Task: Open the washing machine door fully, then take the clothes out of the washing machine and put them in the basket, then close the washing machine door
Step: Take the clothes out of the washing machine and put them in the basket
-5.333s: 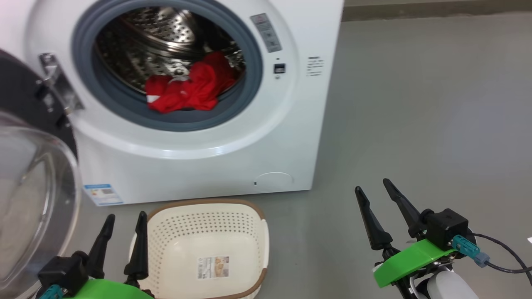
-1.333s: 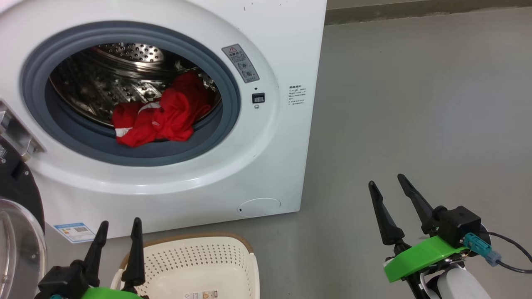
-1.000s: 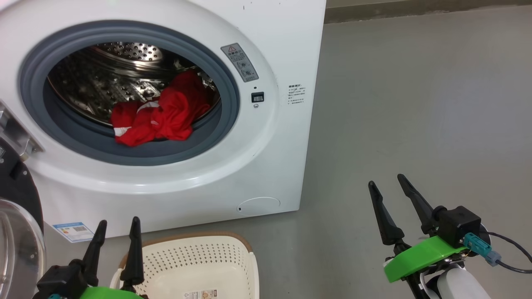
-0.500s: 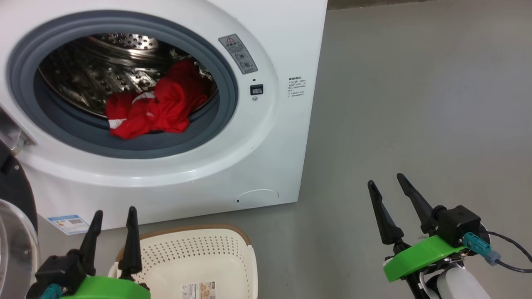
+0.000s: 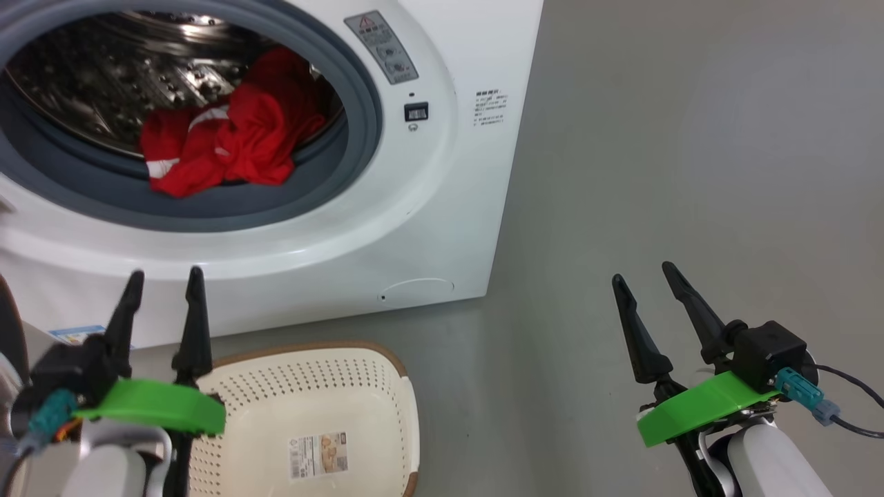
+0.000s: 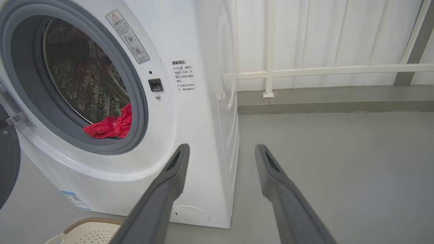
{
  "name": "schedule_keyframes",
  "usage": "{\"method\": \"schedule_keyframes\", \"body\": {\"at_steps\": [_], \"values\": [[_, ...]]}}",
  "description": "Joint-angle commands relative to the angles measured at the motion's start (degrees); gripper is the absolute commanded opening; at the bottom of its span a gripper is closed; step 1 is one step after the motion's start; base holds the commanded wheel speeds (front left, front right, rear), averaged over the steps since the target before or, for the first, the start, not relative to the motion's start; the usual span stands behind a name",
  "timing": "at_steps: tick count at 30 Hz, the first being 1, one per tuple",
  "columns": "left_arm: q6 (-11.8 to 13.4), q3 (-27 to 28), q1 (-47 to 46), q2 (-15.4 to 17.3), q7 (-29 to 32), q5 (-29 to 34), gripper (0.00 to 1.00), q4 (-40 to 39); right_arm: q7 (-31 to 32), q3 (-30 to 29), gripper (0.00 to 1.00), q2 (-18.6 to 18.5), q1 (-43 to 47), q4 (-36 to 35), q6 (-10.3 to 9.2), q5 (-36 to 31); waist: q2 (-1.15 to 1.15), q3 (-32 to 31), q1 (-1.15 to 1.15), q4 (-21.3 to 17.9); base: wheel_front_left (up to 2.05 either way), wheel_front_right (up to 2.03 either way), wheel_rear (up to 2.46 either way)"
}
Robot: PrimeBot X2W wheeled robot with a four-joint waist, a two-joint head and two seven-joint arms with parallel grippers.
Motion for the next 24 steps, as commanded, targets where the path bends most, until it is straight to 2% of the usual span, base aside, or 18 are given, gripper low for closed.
{"method": "schedule_keyframes", "body": {"at_steps": [1,9,24], "values": [[-0.6,1.6,-3.4,2.2,0.1,0.8,1.0,-0.3,-0.5,0.9,1.0,0.1,-1.7,-1.7,0.42,-0.1,0.0,1.8,0.0,0.0,0.0,0.0,0.0],[-1.9,1.0,-12.9,3.1,1.9,0.0,1.0,5.3,-0.5,0.9,1.0,0.1,-3.0,-2.7,0.42,0.5,0.0,5.4,0.0,-0.1,0.0,0.0,0.0],[-4.0,0.1,-34.6,6.3,2.6,-0.4,1.0,21.3,-0.5,1.0,1.0,0.1,-6.4,-5.3,0.42,1.7,0.0,16.1,0.0,-2.6,0.0,0.0,0.0]]}}
